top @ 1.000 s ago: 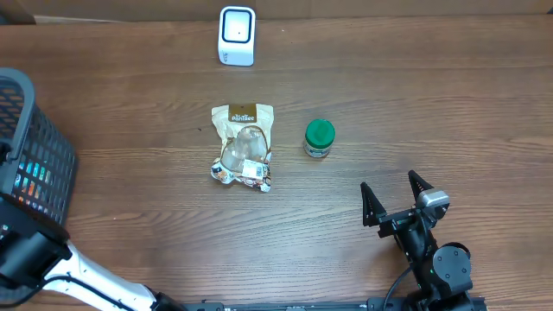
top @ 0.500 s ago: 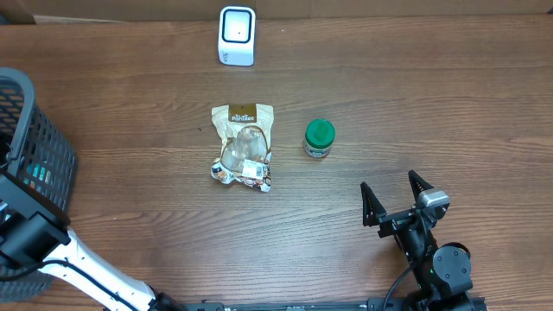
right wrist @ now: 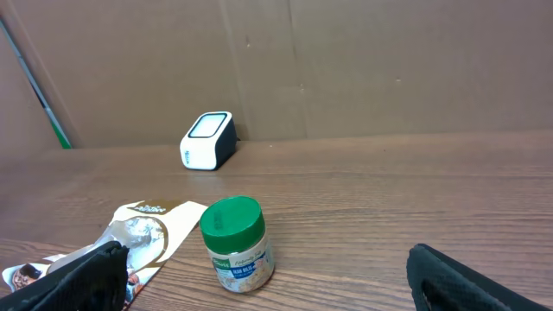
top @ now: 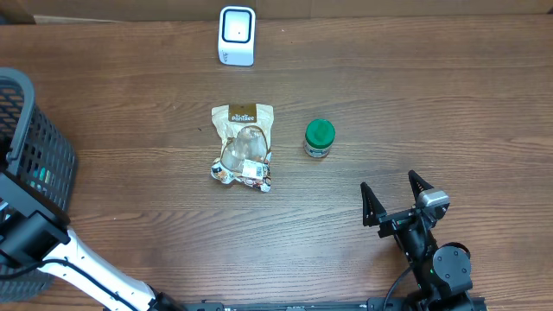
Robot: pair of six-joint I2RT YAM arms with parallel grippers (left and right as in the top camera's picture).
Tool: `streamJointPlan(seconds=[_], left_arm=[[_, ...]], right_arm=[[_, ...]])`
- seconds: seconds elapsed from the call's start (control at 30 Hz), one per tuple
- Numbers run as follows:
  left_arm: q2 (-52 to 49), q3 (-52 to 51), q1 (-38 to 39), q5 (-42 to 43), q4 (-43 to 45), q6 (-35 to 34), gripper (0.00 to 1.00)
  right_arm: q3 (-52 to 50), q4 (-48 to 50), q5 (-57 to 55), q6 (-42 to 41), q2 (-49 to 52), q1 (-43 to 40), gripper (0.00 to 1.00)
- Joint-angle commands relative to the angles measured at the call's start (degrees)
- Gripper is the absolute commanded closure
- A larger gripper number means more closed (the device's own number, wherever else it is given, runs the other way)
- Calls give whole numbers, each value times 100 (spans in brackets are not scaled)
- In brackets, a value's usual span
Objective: Scan the item barcode
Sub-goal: 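Reach the left gripper into the basket and grasp the Kleenex tissue pack, then place the tissue pack with the left gripper between bag and jar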
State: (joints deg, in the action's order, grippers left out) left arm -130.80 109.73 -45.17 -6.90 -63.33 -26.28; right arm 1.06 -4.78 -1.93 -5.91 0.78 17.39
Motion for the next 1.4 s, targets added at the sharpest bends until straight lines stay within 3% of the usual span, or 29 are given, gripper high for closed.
streamJointPlan(seconds=[0.0, 0.03, 0.47, 0.67, 0.93, 1.1, 1.37], left_arm=[[-59, -79, 15, -105, 0, 240, 57], [-35, -63, 15, -105, -9, 256, 61], [732, 1366, 15, 133, -866, 238, 64], [1692, 2253, 20, 866, -1080, 216, 65], [3132, 2404, 109, 2253, -981, 149, 64], [3565, 2404, 780, 2702, -1456, 557, 62], [3346, 2055, 3121, 2356, -2422, 1305, 62]], right_arm=[[-59, 15, -55, 42, -61, 24, 0], [-59, 15, -55, 42, -61, 24, 0], [-59, 15, -55, 42, -61, 24, 0], [-59, 15, -55, 42, -61, 24, 0], [-59, 15, -55, 42, -61, 24, 0], [-59, 15, -55, 42, -61, 24, 0], [-59, 15, -55, 42, -61, 24, 0]])
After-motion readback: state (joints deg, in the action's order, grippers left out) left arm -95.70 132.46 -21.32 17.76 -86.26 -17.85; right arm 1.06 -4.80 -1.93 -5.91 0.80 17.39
